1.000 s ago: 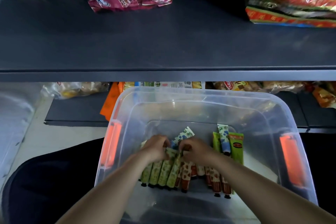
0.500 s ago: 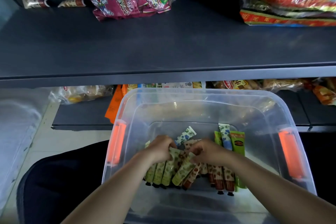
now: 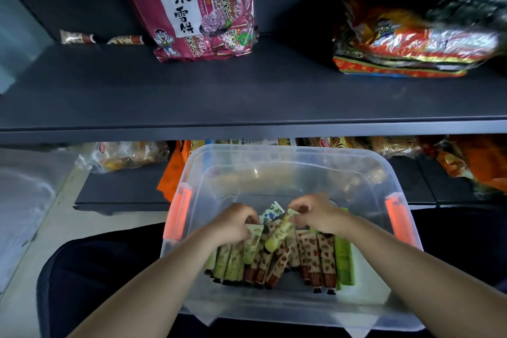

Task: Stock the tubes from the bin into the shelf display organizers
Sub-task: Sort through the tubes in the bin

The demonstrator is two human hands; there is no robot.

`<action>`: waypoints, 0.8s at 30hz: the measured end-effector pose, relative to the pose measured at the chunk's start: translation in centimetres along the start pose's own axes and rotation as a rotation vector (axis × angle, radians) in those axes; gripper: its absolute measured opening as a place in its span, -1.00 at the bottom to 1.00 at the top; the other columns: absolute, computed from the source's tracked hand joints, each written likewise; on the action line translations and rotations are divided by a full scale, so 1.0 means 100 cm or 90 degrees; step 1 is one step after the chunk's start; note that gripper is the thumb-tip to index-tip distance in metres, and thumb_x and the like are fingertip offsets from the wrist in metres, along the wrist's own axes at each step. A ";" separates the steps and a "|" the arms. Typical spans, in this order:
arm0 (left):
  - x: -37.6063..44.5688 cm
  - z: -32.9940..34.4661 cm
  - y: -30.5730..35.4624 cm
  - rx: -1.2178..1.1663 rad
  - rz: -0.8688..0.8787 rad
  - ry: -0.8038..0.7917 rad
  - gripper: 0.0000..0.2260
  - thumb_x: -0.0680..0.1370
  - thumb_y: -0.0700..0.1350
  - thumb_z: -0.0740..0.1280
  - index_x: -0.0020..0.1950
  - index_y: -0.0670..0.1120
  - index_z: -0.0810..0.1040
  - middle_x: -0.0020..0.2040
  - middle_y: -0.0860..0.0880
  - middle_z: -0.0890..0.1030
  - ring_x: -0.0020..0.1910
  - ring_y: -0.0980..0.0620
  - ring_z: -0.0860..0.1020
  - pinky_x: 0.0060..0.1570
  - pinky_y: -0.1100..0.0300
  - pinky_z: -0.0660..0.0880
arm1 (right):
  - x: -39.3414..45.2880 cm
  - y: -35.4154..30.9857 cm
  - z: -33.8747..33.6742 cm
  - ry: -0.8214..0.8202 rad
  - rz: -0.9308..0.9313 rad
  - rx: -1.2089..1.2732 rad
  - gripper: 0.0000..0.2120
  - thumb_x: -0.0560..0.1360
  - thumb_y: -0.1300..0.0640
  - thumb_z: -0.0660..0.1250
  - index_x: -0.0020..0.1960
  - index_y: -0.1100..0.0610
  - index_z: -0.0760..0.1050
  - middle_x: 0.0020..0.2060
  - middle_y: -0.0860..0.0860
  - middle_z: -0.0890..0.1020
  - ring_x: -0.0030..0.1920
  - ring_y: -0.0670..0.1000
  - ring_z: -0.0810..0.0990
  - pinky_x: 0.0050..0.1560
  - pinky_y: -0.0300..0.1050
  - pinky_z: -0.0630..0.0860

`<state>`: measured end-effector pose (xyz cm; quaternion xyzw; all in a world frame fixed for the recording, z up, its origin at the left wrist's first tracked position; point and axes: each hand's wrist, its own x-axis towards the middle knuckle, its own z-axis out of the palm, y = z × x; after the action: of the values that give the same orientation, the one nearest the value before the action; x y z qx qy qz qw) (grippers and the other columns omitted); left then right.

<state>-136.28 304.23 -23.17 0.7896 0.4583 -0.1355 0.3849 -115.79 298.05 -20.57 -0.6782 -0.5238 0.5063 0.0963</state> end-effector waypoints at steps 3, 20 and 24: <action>-0.014 -0.028 0.017 -0.014 0.019 0.044 -0.74 0.38 -0.24 0.44 0.06 -0.16 0.61 0.02 -0.08 0.62 0.05 -0.03 0.56 -0.07 0.27 0.37 | -0.017 -0.026 -0.018 0.020 -0.041 -0.011 -0.70 0.51 0.11 0.35 0.21 0.17 0.52 -0.07 -0.16 0.52 -0.10 -0.14 0.54 0.09 -0.16 0.46; -0.212 -0.314 0.146 0.063 0.190 0.351 -0.84 0.38 -0.18 0.49 -0.11 0.03 0.62 -0.17 0.07 0.68 -0.23 0.13 0.59 -0.19 0.29 0.47 | -0.187 -0.307 -0.193 0.255 -0.486 -0.298 -0.96 0.48 0.20 0.39 -0.12 0.12 0.62 -0.20 -0.06 0.66 -0.23 -0.21 0.56 -0.11 -0.31 0.49; -0.248 -0.374 0.169 0.021 0.239 0.474 -0.83 0.39 -0.18 0.49 -0.07 0.01 0.64 -0.13 0.13 0.67 -0.10 0.21 0.60 -0.07 0.41 0.43 | -0.213 -0.366 -0.222 0.333 -0.547 -0.293 -0.94 0.47 0.22 0.39 -0.07 0.17 0.62 -0.19 -0.02 0.67 -0.24 -0.21 0.56 -0.14 -0.37 0.48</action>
<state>-140.96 311.42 24.00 0.8607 0.4118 0.2243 0.1982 -119.43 305.52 26.52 -0.5101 -0.8091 0.1086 0.2707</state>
